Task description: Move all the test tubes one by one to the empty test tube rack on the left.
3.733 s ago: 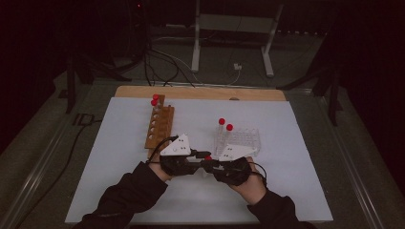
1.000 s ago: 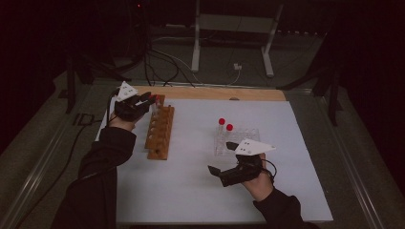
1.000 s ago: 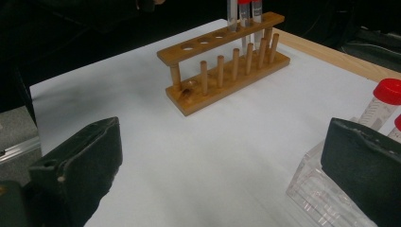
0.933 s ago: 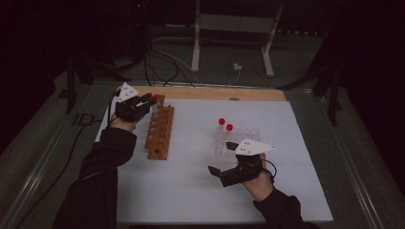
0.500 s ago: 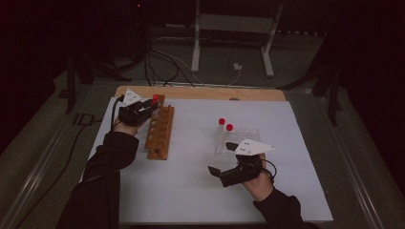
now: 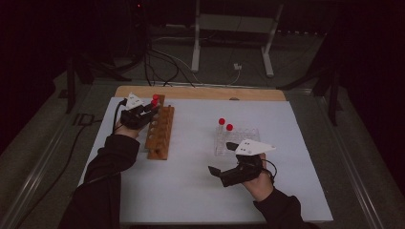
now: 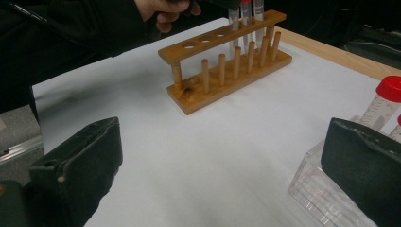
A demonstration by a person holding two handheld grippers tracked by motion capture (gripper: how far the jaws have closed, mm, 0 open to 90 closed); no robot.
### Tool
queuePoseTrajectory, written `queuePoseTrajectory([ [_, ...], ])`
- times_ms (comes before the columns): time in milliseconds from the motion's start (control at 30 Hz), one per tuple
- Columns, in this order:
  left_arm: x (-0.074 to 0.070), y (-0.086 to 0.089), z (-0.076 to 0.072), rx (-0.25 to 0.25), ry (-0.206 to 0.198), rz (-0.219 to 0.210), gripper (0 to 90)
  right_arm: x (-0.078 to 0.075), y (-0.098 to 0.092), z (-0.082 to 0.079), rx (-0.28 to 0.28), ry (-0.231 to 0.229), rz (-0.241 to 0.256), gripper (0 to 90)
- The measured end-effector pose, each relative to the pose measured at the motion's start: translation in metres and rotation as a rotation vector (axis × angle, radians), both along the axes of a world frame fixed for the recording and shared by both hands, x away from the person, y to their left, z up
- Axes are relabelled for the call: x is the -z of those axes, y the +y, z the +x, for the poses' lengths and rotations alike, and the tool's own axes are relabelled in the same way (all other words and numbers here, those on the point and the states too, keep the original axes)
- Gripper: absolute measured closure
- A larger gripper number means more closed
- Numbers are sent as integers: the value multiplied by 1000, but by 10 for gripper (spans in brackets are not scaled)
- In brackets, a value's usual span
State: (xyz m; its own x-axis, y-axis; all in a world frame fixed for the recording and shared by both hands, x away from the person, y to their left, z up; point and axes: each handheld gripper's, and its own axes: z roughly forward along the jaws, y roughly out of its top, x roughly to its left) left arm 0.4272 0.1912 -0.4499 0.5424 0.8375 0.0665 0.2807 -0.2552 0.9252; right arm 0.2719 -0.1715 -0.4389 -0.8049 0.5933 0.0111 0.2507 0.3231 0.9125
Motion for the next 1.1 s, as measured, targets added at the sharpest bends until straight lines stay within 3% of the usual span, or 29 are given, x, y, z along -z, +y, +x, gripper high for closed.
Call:
queuePoseTrajectory([
  [233, -1, -1, 0, 5, 8, 23, 718, -1, 0, 0, -3, 2, 5, 0],
  [400, -3, 2, -2, 20, 24, -9, 685, -3, -4, 1, 6, -1, 16, 0],
  [633, -16, 4, -17, 34, 13, -6, 470, -11, -10, 1, 26, -26, 33, 0],
  [800, -26, 5, -34, 96, 5, -20, 334, -18, -14, 4, 33, -32, 29, 0],
  [900, -31, 3, -46, 135, 13, -42, 182, -20, -15, 8, 27, -34, 21, 0],
  [1100, -35, -7, -75, 232, 11, -49, 51, -24, -22, 19, 65, -35, 31, 0],
])
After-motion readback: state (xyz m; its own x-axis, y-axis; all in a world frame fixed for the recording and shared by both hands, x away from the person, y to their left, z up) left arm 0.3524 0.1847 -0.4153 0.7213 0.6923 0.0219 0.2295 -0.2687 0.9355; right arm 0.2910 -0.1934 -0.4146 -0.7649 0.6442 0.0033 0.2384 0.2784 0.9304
